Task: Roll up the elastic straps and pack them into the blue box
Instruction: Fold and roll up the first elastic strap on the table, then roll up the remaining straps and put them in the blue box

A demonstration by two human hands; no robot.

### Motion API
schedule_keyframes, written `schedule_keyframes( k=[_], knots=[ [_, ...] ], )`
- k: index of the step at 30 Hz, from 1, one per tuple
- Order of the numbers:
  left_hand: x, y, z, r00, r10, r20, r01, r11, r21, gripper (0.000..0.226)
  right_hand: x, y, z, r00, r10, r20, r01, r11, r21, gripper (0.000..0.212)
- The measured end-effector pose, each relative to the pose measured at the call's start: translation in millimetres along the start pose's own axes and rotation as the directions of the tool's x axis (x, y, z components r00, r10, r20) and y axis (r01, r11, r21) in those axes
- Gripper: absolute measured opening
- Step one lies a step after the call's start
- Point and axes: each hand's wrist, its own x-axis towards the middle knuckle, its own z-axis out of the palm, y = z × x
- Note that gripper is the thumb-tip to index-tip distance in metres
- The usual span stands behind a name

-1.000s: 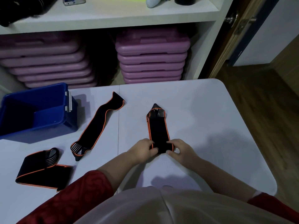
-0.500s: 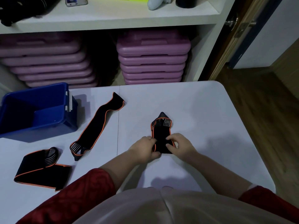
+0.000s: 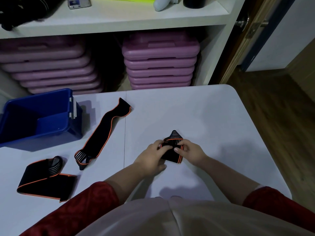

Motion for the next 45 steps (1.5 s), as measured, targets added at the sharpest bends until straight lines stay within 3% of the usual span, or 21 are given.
schedule_keyframes(
  k=[5, 10, 18, 24, 28, 30, 35, 39, 45],
  knots=[
    [11.4, 9.8, -5.2, 0.999, 0.036, -0.019, -0.032, 0.981, 0.189, 0.058, -4.9, -3.8, 1.7, 0.987, -0.019, -0.161, 0.023, 1.0, 0.019, 0.031],
    [18.2, 14.2, -7.1, 0.999, 0.009, -0.035, -0.001, 0.977, 0.211, 0.053, -19.6, 3.7, 1.0, 0.992, -0.126, 0.016, 0.126, 0.991, -0.044, 0.065],
    [8.1, 5.4, -17.3, 0.994, -0.112, 0.016, 0.113, 0.974, -0.198, 0.061, -32.3, -4.1, -9.8, 0.99, -0.138, 0.029, 0.135, 0.987, 0.089, 0.057],
    [-17.0, 8.8, -22.2, 0.942, -0.323, 0.096, 0.305, 0.695, -0.652, 0.022, -25.3, -25.6, -1.7, 0.985, -0.169, 0.042, 0.153, 0.954, 0.258, 0.044],
    [-33.8, 17.0, -35.6, 0.908, -0.41, 0.089, 0.279, 0.43, -0.858, 0.025, -24.1, -58.3, 1.1, 0.985, -0.171, 0.029, 0.151, 0.929, 0.338, 0.05],
    [-42.2, 13.5, -49.7, 0.897, -0.434, 0.08, 0.258, 0.368, -0.893, 0.024, -23.6, -80.3, 2.2, 0.983, -0.174, 0.052, 0.139, 0.907, 0.398, 0.05],
    [-69.0, -6.8, -88.9, 0.887, -0.461, 0.01, 0.204, 0.372, -0.905, 0.025, -12.6, -131.8, 15.5, 0.959, -0.255, 0.123, 0.193, 0.907, 0.373, 0.014],
    [-99.7, -33.3, -112.9, 0.873, -0.486, -0.04, 0.173, 0.384, -0.907, 0.024, -12.4, -167.1, 46.6, 0.959, -0.221, 0.176, 0.124, 0.889, 0.441, 0.032],
    [-154.0, -93.6, -141.3, 0.804, -0.584, -0.113, 0.187, 0.429, -0.884, 0.022, -14.3, -213.7, 120.1, 0.974, -0.19, 0.124, 0.124, 0.901, 0.415, 0.034]
  ],
)
